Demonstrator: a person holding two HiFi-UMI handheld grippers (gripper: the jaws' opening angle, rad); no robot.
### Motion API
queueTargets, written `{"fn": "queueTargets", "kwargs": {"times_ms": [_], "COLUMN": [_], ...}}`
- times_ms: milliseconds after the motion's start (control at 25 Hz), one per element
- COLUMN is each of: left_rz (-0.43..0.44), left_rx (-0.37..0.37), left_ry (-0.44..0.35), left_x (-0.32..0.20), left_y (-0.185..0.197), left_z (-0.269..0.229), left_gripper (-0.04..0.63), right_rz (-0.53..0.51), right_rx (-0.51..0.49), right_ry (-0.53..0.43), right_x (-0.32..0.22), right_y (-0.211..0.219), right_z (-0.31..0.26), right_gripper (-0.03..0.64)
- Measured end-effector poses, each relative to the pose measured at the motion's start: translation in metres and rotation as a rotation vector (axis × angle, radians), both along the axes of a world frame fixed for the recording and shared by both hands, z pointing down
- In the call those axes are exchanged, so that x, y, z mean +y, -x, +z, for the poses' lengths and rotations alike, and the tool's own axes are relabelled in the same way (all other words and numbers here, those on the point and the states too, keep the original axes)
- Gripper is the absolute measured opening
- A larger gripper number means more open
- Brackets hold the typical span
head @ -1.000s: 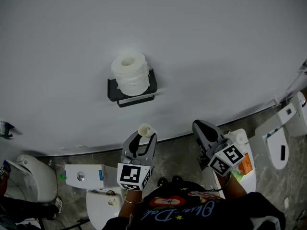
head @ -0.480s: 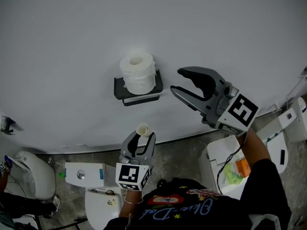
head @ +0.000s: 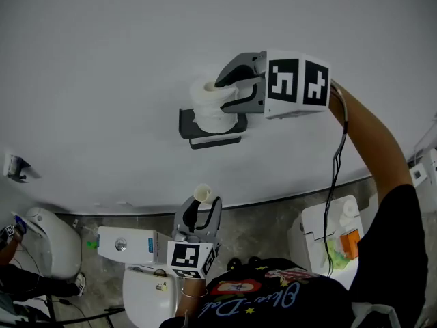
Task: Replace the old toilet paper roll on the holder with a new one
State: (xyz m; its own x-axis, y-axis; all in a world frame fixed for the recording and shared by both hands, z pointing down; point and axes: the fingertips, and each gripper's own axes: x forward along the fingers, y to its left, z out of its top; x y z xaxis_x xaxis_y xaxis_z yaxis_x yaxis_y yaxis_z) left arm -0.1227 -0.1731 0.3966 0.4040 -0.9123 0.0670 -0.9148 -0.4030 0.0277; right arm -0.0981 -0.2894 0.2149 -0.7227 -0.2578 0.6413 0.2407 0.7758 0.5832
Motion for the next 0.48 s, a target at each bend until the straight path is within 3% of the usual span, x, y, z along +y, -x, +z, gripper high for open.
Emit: {"fn": "queueTargets", "kwargs": {"times_ms": [200,360,480], "left_rz": [-0.037,-0.055,-0.059], "left_rx": [0.008,0.014,0.021], "left_ry": [0.013,0.022,0.021], "left_x": [0.007,0.009,0.010], "left_y": [0.013,0.018,0.018], "left_z": [0.004,0.007,0.007], "left_gripper": [0.169,0.169,0.169], "right_rz": [0.014,0.046,0.061], "right_rx": [0.233,0.344,0.418], "right_ry": [0.081,0.152,0.152], "right_x": [-0.017,-0.021,-0.022], "right_y": [0.007,0.009,0.009], "right_z": [0.020,0.028,0.032], "right_gripper": [0.159,0.181,0.184]}}
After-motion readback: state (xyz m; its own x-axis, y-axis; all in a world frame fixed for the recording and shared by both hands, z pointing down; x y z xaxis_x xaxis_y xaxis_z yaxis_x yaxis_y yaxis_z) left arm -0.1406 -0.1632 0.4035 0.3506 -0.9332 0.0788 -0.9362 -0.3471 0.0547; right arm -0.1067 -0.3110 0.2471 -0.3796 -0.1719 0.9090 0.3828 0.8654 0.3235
